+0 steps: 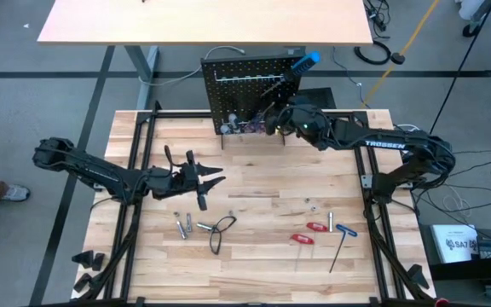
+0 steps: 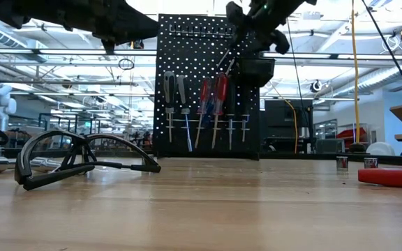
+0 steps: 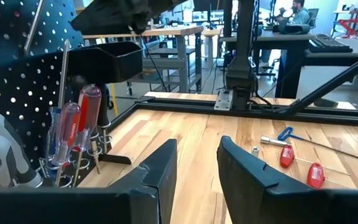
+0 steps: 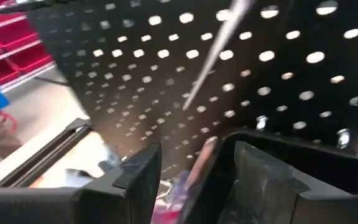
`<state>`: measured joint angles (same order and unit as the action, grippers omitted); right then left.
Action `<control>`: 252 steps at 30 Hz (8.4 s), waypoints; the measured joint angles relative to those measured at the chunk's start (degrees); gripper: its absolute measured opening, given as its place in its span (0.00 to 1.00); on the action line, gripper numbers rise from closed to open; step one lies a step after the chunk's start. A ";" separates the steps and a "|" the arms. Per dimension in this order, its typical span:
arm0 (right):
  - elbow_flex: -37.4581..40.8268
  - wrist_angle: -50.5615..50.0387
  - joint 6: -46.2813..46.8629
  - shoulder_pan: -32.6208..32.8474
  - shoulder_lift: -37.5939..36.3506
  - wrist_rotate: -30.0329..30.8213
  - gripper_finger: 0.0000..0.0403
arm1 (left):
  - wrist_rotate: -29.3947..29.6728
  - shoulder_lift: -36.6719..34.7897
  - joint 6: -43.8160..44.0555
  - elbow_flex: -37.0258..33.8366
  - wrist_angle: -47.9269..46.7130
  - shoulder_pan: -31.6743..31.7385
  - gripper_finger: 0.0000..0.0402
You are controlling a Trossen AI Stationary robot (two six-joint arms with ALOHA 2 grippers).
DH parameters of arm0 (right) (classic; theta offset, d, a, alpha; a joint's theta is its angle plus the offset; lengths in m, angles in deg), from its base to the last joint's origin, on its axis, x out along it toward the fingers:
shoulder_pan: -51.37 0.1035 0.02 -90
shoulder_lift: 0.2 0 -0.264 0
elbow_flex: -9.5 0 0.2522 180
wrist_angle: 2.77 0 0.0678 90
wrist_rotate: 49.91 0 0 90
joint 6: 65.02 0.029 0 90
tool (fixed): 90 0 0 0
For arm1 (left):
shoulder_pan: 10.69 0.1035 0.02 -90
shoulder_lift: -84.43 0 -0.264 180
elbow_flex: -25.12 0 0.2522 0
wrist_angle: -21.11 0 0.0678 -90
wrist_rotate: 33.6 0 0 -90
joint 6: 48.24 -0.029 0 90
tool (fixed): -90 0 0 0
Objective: Hang tools onto peg board
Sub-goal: Hang the blue screwdriver on the peg board
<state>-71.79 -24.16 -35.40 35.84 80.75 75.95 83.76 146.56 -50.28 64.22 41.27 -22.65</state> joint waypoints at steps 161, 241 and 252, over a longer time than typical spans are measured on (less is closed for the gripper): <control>-0.55 6.44 -15.36 -3.49 5.70 -3.68 0.02 | -0.04 0.00 1.64 -0.02 -2.79 1.88 0.29; -0.55 9.83 -23.24 29.53 -5.07 -9.06 0.01 | -5.07 16.57 -4.27 31.75 -21.62 -0.71 0.81; -0.55 9.39 -23.43 29.53 -5.03 -9.21 0.01 | -8.36 16.57 -4.73 31.89 -20.65 0.28 0.62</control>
<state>-72.33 -14.77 -58.83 65.37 75.72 66.74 75.40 163.13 -55.01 96.11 20.62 -22.37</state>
